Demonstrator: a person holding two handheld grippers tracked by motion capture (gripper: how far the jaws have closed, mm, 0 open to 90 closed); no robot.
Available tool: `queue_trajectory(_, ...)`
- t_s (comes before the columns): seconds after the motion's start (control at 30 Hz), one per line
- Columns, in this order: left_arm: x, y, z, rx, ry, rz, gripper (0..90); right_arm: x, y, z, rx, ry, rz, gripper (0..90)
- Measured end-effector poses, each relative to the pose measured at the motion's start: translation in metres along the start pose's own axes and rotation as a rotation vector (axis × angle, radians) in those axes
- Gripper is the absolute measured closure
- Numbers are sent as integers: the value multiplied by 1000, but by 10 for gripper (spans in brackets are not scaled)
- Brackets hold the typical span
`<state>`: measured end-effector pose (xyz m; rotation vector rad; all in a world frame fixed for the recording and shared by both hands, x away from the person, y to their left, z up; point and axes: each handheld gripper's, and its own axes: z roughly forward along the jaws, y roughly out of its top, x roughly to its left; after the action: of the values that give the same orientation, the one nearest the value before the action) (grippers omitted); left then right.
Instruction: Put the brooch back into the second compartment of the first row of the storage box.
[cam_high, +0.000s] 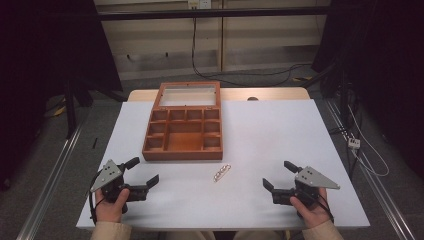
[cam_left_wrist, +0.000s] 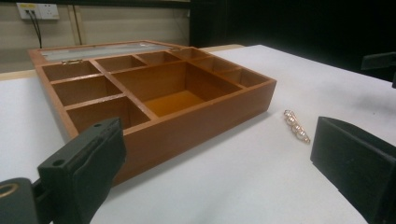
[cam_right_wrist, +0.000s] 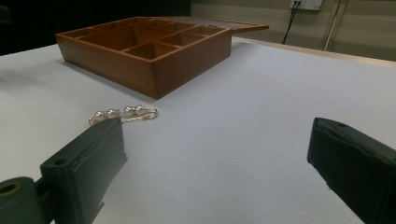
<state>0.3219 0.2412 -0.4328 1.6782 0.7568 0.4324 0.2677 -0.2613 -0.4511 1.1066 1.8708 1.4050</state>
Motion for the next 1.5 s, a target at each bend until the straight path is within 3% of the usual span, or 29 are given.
queue_trajectory(0.4,-13,10,17,-5,-45,-5,28,0,1,0,-1,-2,-2,37)
queue_trajectory(0.83,-50,18,62,75,-117,15,29,0,1,0,-2,-2,-6,38)
queue_trajectory(1.13,-66,20,88,119,-148,10,52,0,1,0,-4,-4,-12,38)
queue_trajectory(1.5,-79,23,117,171,-164,10,142,-1,1,-1,-4,-7,-11,38)
